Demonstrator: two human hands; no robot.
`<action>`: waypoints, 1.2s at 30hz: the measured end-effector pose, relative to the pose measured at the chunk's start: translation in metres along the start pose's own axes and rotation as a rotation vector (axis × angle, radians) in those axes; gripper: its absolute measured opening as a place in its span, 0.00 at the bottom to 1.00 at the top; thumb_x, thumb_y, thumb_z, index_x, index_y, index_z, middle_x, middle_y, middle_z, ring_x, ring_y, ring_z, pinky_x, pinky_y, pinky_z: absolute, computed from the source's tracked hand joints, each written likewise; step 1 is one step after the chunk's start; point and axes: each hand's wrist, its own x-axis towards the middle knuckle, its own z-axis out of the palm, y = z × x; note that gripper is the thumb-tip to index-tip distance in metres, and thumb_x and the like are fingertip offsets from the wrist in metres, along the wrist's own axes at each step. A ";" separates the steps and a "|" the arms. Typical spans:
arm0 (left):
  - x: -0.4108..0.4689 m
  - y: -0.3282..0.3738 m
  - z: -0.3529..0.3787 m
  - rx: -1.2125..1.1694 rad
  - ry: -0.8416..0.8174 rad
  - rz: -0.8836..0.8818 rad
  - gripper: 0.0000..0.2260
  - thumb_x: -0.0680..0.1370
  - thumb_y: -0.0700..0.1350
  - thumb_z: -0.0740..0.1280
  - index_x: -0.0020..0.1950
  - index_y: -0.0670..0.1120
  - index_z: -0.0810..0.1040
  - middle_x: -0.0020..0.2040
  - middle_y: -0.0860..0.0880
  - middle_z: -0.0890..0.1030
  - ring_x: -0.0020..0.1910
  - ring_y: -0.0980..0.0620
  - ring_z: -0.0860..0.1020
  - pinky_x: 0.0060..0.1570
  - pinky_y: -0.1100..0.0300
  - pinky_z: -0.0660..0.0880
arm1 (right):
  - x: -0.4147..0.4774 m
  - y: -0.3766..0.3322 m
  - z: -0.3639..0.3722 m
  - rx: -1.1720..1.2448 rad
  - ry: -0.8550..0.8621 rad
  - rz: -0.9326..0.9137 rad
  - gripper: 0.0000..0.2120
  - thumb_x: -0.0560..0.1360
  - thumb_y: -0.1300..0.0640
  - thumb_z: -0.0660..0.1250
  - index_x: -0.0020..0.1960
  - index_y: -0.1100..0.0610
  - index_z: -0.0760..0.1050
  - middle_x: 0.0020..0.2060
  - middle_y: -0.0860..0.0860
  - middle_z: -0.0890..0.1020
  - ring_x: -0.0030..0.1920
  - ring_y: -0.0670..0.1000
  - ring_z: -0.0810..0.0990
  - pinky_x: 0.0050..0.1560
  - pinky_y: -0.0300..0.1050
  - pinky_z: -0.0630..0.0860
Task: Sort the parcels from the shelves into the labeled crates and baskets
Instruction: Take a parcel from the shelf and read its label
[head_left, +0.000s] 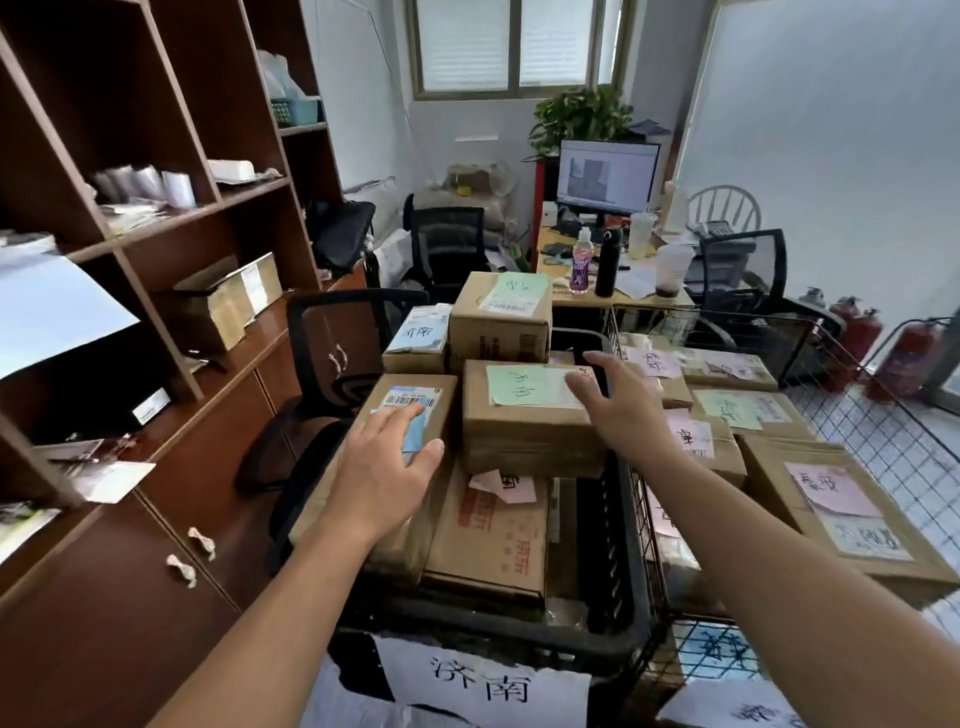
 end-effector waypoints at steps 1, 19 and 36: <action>0.002 -0.001 0.002 0.022 -0.009 0.004 0.23 0.79 0.55 0.63 0.74 0.54 0.67 0.72 0.52 0.68 0.71 0.49 0.63 0.72 0.49 0.62 | -0.004 -0.004 0.002 -0.034 -0.057 -0.038 0.28 0.80 0.40 0.65 0.76 0.49 0.68 0.75 0.55 0.68 0.75 0.57 0.65 0.72 0.57 0.64; 0.019 -0.024 -0.002 0.298 -0.216 0.136 0.30 0.79 0.63 0.58 0.78 0.57 0.56 0.77 0.54 0.63 0.75 0.50 0.58 0.72 0.47 0.57 | -0.020 -0.019 0.046 -0.402 -0.203 -0.009 0.25 0.81 0.35 0.58 0.77 0.34 0.62 0.82 0.46 0.55 0.82 0.57 0.44 0.77 0.63 0.56; 0.029 -0.036 -0.021 0.049 -0.225 0.553 0.22 0.79 0.55 0.64 0.73 0.52 0.69 0.67 0.51 0.75 0.66 0.50 0.71 0.66 0.51 0.70 | -0.132 -0.073 0.057 -0.703 0.089 0.184 0.24 0.82 0.40 0.57 0.74 0.50 0.69 0.70 0.51 0.74 0.70 0.56 0.71 0.66 0.54 0.72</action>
